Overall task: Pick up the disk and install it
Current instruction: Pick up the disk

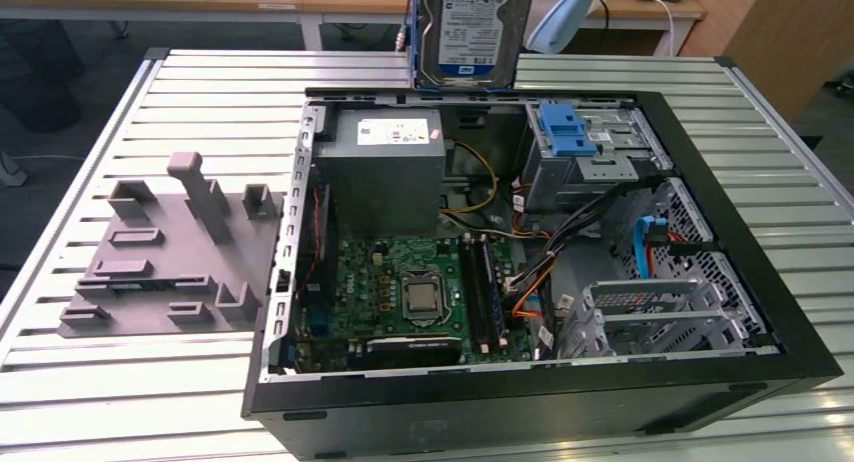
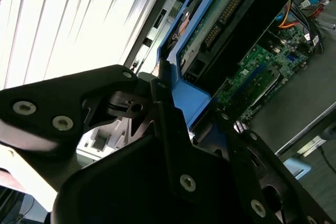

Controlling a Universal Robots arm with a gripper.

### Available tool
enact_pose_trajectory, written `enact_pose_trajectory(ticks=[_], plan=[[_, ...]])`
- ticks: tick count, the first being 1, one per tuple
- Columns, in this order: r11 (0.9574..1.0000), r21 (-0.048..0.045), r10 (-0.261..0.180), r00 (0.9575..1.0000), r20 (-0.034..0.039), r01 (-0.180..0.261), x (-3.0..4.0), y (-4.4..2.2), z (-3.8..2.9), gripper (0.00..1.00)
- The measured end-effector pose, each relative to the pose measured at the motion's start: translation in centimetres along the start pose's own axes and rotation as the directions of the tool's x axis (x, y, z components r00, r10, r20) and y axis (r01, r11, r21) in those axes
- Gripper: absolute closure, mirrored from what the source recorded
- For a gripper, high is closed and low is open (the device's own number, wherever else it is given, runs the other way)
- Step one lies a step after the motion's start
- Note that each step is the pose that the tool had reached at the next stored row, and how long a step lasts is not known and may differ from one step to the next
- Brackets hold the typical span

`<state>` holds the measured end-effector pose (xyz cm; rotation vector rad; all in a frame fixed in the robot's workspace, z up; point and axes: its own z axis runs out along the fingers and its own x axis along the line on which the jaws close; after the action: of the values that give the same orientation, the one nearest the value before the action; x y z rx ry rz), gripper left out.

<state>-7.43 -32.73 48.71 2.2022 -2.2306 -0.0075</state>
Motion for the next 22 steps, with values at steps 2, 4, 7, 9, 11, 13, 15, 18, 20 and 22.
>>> enact_pose_trajectory(ticks=[2,4,7,9,11,13,15,18,20,22], plan=[[1.0000,0.0000,0.000,1.0000,0.0000,0.000,0.00,-0.06,0.00,0.64],[1.0000,0.0000,0.000,1.0000,0.0000,0.000,0.00,-0.12,0.00,0.64],[1.0000,0.0000,0.000,1.0000,0.0000,0.000,0.00,-0.21,0.00,0.64],[1.0000,0.0000,0.000,1.0000,0.0000,0.000,0.00,-0.27,0.00,0.64],[1.0000,0.0001,0.000,1.0000,0.0001,0.000,-0.01,-0.32,0.00,0.64],[1.0000,0.0000,0.000,1.0000,0.0000,0.000,0.00,-0.38,0.00,0.64],[1.0000,0.0001,0.000,1.0000,0.0000,0.000,-0.01,-1.00,-0.01,0.64],[1.0000,0.0000,0.000,1.0000,0.0001,0.000,-0.01,-0.60,0.01,0.64],[1.0000,0.0000,0.000,1.0000,0.0000,0.000,-0.01,-0.60,0.00,0.64],[1.0000,0.0000,0.000,1.0000,0.0000,0.000,-0.01,-0.58,0.00,0.64]])
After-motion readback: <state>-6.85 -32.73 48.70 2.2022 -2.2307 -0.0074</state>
